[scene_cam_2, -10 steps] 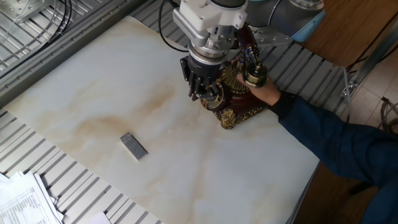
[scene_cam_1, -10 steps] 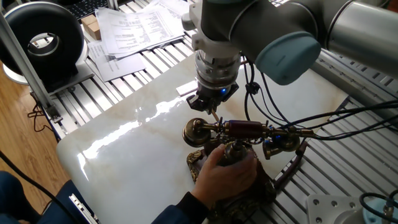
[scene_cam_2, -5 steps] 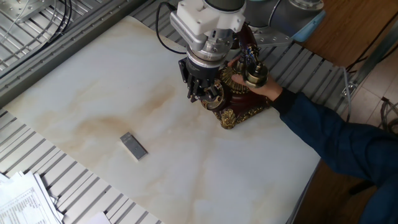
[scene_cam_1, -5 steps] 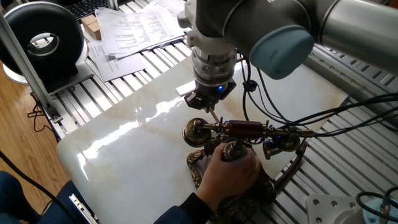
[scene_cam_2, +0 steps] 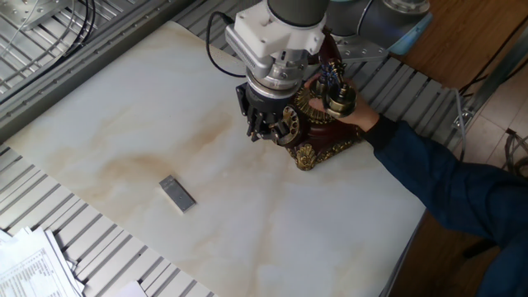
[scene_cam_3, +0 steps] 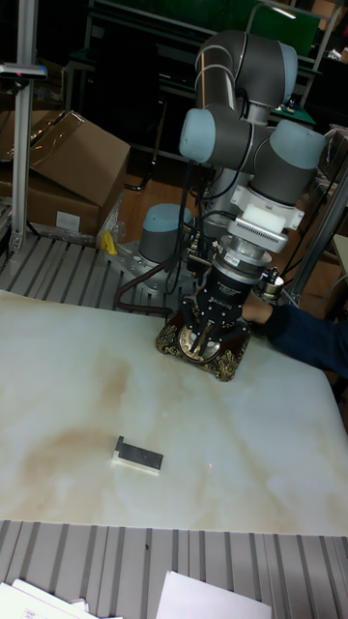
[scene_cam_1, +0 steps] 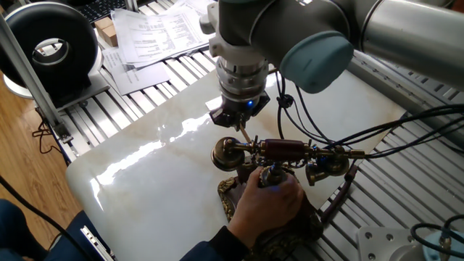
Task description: Dial a number on an old rotary phone
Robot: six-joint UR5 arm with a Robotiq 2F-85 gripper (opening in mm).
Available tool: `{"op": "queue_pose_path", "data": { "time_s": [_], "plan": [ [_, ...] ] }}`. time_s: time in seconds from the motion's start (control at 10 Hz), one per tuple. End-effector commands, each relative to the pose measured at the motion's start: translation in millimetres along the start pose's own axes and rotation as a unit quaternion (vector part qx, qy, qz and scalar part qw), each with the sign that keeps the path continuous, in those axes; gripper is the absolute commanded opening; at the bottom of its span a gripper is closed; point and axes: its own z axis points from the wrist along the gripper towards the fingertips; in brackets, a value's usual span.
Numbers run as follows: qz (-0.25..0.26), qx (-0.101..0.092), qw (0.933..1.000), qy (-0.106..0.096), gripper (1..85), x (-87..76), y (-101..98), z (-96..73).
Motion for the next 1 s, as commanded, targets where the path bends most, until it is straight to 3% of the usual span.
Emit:
{"op": "queue_pose_path", "data": {
  "time_s": [0.0, 0.4, 0.9],
  "plan": [
    [0.007, -0.002, 1.0000, 0.001, 1.3, 5.3, 3.4, -3.4],
    [0.003, 0.002, 1.0000, -0.002, 1.3, 12.4, -3.2, -10.4],
    [0.006, 0.002, 1.0000, -0.008, 1.3, 8.3, -0.9, -3.0]
  ]
}}
